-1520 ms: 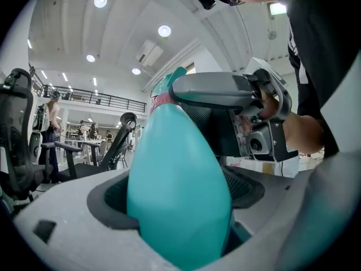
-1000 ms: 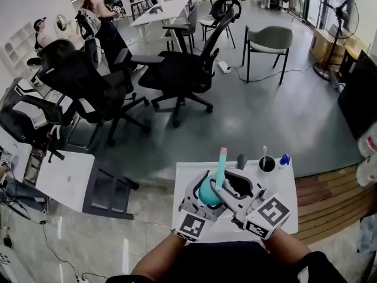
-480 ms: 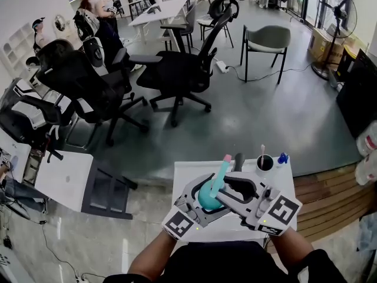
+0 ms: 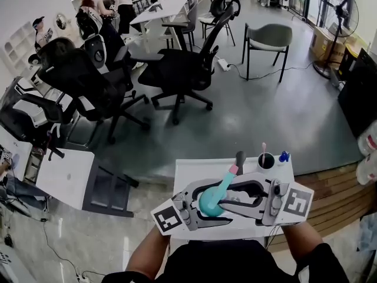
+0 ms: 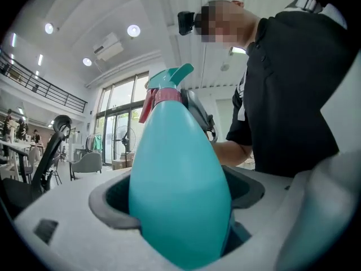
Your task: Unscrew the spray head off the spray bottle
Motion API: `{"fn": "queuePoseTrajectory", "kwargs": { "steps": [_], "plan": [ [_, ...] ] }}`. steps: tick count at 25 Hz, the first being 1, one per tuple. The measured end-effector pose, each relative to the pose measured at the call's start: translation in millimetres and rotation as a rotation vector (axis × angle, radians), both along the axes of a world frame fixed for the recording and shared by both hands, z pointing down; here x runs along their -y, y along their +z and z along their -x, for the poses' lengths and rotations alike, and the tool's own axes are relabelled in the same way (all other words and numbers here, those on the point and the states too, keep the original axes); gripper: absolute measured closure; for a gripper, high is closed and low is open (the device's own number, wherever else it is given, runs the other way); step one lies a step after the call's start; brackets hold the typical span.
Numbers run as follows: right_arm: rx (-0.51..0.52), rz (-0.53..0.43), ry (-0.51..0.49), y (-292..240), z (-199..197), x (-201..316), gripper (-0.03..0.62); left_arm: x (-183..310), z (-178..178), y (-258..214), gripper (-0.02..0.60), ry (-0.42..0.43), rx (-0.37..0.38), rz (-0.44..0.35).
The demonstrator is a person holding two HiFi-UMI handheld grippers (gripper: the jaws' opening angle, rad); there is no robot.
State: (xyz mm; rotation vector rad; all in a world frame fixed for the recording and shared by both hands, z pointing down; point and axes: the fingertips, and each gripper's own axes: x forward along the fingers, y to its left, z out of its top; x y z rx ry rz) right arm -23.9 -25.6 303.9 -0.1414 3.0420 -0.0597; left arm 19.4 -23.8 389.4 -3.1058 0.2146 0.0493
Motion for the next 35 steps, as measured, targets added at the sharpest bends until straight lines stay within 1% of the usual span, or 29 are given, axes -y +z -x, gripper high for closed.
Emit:
{"fn": "queuePoseTrajectory", "kwargs": {
  "steps": [1, 2, 3, 7, 9, 11, 13, 14, 17, 20, 25, 29, 32, 33, 35],
  "plan": [
    [0.001, 0.003, 0.002, 0, 1, 1, 0.461, 1, 1, 2, 0.126, -0.007, 0.012, 0.001],
    [0.004, 0.005, 0.021, 2, 1, 5, 0.461, 6, 1, 5, 0.126, -0.035, 0.028, -0.001],
    [0.009, 0.004, 0.059, 4, 1, 12, 0.461, 14, 2, 8, 0.126, -0.085, 0.046, -0.007],
    [0.020, 0.002, 0.305, 12, -2, 49, 0.462, 63, 19, 23, 0.126, -0.391, 0.122, -0.044],
    [0.025, -0.023, 0.394, 13, -4, 60, 0.471, 80, 30, 30, 0.126, -0.507, 0.160, -0.088],
    [0.022, -0.015, 0.441, 14, -3, 65, 0.463, 89, 35, 29, 0.126, -0.588, 0.176, -0.112],
    [0.014, 0.009, 0.473, 17, 1, 70, 0.430, 93, 36, 25, 0.126, -0.639, 0.185, -0.129],
    [0.011, 0.021, 0.482, 18, 2, 71, 0.418, 95, 36, 25, 0.126, -0.657, 0.189, -0.137],
    [0.009, 0.044, 0.499, 21, 7, 73, 0.410, 98, 34, 29, 0.126, -0.686, 0.215, -0.170],
    [0.011, 0.049, 0.518, 23, 9, 76, 0.399, 99, 30, 26, 0.126, -0.712, 0.205, -0.167],
    [0.035, 0.037, 0.565, 21, 5, 82, 0.425, 97, 28, 41, 0.126, -0.713, 0.228, -0.182],
    [0.033, 0.044, 0.545, 19, 6, 81, 0.444, 97, 25, 37, 0.126, -0.706, 0.216, -0.186],
    [0.022, 0.048, 0.523, 21, 8, 81, 0.447, 97, 26, 34, 0.126, -0.726, 0.196, -0.133],
    [0.017, 0.051, 0.516, 22, 8, 81, 0.448, 97, 26, 33, 0.126, -0.722, 0.197, -0.131],
    [0.005, 0.053, 0.502, 23, 8, 79, 0.450, 94, 25, 37, 0.126, -0.688, 0.212, -0.156]
  ]
}}
